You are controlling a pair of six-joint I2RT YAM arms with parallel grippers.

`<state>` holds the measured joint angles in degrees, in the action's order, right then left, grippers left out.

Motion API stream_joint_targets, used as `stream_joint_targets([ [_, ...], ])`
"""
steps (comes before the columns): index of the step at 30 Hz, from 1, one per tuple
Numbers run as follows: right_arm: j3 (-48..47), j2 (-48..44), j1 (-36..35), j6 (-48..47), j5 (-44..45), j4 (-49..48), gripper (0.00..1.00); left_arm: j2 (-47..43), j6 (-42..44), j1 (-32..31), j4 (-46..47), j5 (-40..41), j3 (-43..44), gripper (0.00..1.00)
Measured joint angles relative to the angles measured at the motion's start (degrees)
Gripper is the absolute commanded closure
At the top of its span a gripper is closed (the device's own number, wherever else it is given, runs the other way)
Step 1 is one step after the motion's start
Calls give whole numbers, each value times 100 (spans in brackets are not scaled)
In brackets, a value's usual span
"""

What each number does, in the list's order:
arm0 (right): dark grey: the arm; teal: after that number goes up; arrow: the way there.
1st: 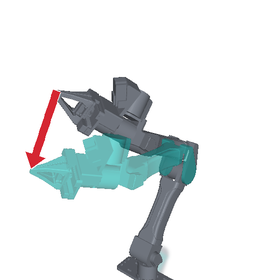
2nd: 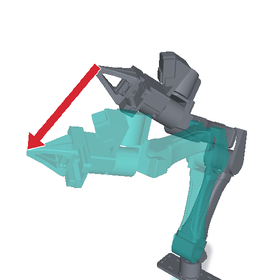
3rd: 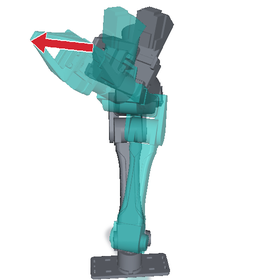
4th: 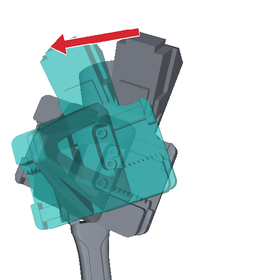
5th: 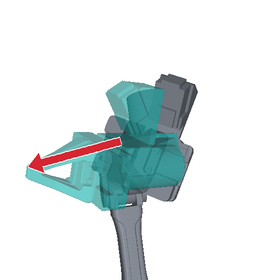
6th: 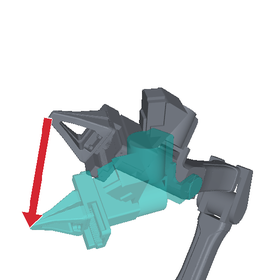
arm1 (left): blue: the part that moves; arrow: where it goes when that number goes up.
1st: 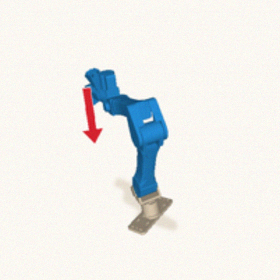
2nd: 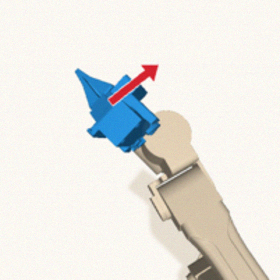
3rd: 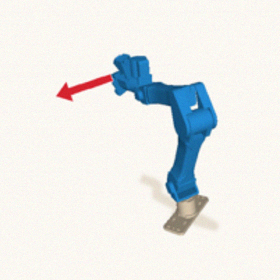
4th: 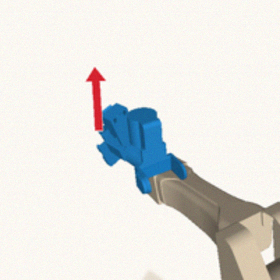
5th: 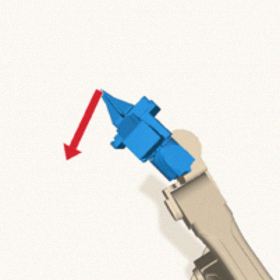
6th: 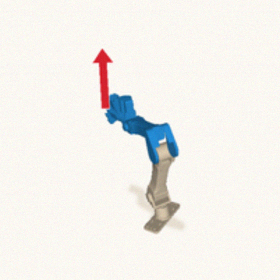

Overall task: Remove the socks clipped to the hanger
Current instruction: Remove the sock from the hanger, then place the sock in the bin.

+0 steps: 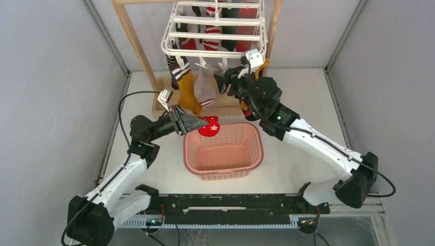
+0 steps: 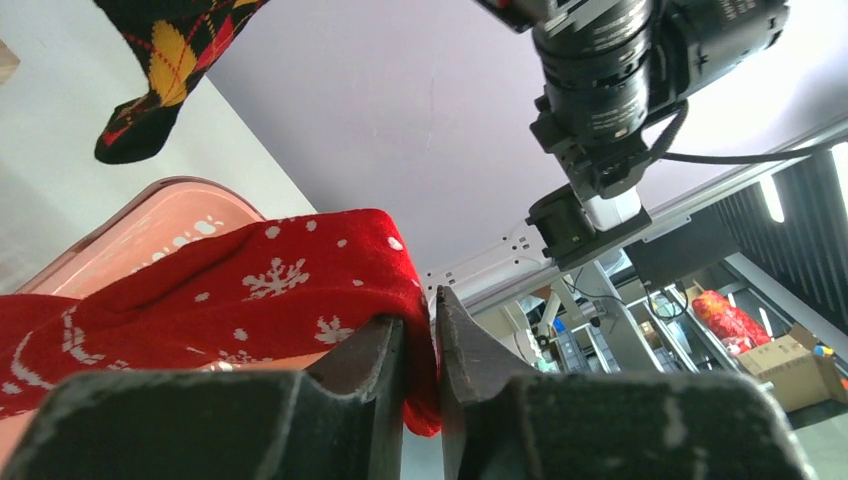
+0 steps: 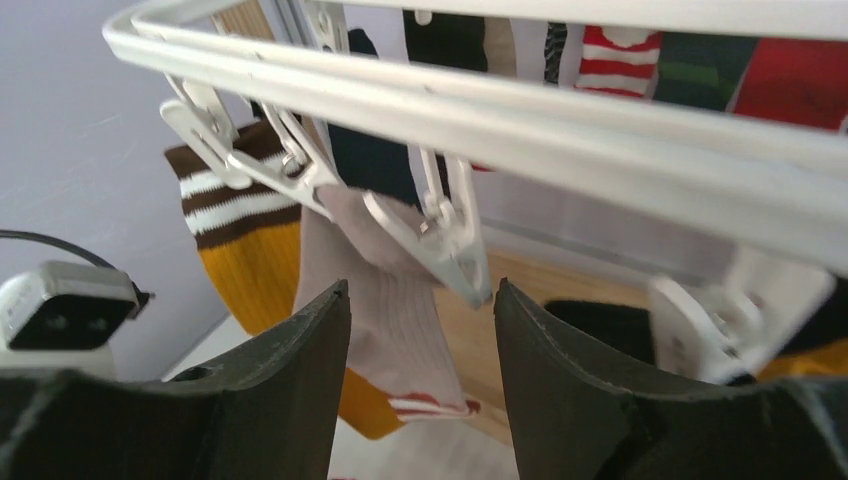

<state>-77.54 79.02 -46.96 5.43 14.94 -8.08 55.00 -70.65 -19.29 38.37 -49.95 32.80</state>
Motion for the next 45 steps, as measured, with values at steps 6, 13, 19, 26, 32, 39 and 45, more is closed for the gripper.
stream_joint_targets([
  [6, 501, -739, -85, 212, 17, 317, 36, -396, 0, -9, -219, 17, 0, 78],
  [13, 1047, -1878, -212, 507, 2, 894, 35, -807, 4, -142, -588, 50, 0, 78],
  [19, 1827, -2815, -286, 767, -37, 1464, 35, -1202, -4, -354, -863, 164, 15, 76],
  [26, 2741, -3445, -343, 1152, -81, 2061, 35, -1716, 201, -570, -1547, 348, 33, 75],
  [32, 3235, -3753, -452, 1440, -190, 2450, 35, -1613, 490, -603, -1926, 568, -15, 75],
  [39, 3274, -4011, -763, 1672, -203, 2669, 35, -1093, 614, -761, -1860, 824, -442, 75],
  [45, 3322, -4129, -988, 1775, -162, 2900, 35, -909, 686, -835, -1834, 1132, -927, 73],
])
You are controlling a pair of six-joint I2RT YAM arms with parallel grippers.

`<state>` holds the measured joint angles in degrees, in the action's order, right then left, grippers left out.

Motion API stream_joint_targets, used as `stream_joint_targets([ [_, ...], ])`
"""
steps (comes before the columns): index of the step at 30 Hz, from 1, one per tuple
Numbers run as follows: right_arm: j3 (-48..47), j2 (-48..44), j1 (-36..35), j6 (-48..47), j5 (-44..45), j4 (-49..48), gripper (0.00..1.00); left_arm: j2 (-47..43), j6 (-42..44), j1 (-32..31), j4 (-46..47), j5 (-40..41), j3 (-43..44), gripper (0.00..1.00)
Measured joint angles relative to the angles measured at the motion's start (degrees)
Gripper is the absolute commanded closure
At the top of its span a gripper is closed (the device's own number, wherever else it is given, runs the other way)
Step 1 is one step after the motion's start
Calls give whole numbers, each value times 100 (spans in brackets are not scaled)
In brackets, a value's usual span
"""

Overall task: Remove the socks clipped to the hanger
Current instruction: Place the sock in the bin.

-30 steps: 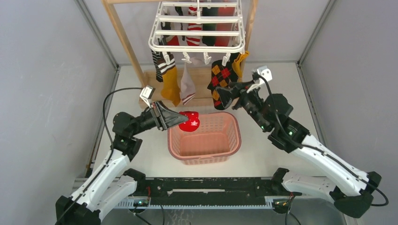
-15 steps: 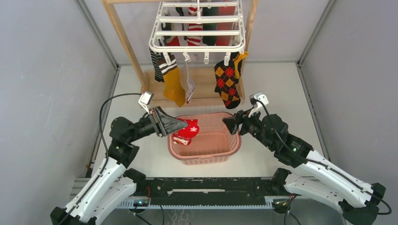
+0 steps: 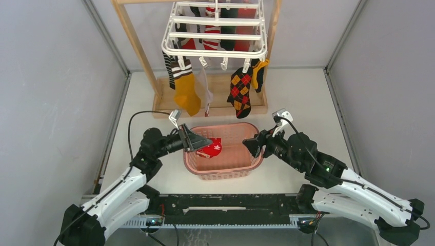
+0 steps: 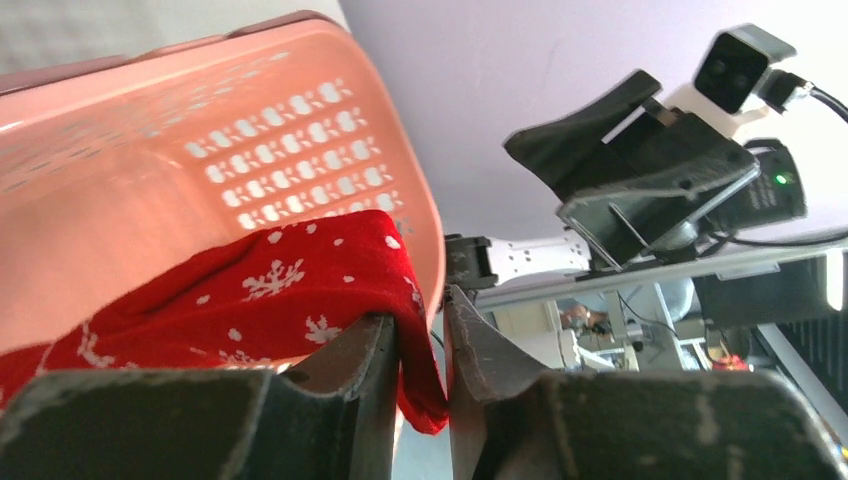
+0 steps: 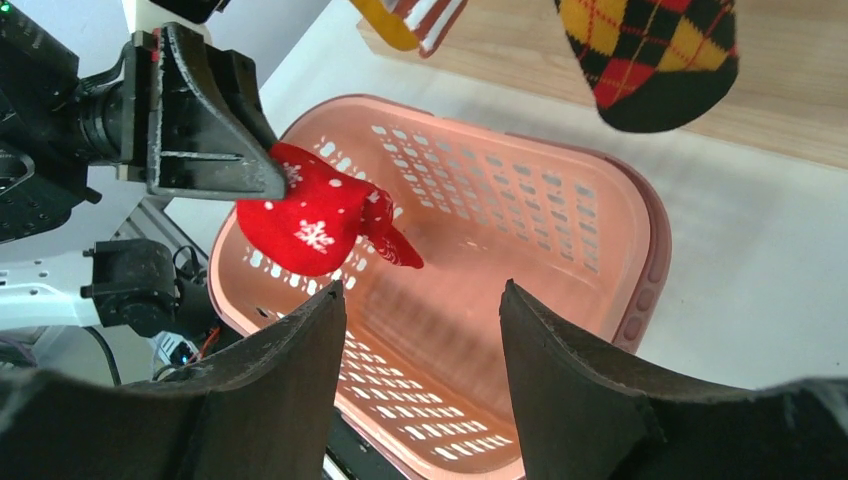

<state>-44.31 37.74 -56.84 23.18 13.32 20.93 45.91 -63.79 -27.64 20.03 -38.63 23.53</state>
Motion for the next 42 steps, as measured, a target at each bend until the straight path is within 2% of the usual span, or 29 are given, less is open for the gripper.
stream_joint_targets([
  [8, 155, -107, -160, 83, 13, 273, 34, 11, 83, 0, 48, 420, -431, 60],
  [12, 181, -129, -184, 101, 13, 334, 34, 2, 101, -9, 42, 505, -435, 45],
  [17, 199, -125, -201, 103, 13, 339, 34, -138, 354, -24, -326, 684, -382, 33],
  [28, 208, -48, -212, 101, 31, 382, 33, -317, 1565, -179, -2903, 1624, 278, 26],
  [37, 304, -107, -214, 101, 98, 479, 33, -190, 1902, -614, -3460, 1921, 1032, 23],
  [38, 304, -131, -214, 98, 101, 483, 33, -146, 1928, -667, -3464, 1930, 1108, 21],
  [39, 304, -153, -214, 98, 105, 492, 33, -107, 1945, -713, -3477, 1943, 1182, 7],
  [40, 304, -184, -214, 98, 116, 511, 33, -87, 1976, -748, -3484, 1954, 1239, 2],
  [42, 304, -254, -214, 98, 133, 568, 32, -109, 2048, -804, -3508, 2013, 1309, 0],
])
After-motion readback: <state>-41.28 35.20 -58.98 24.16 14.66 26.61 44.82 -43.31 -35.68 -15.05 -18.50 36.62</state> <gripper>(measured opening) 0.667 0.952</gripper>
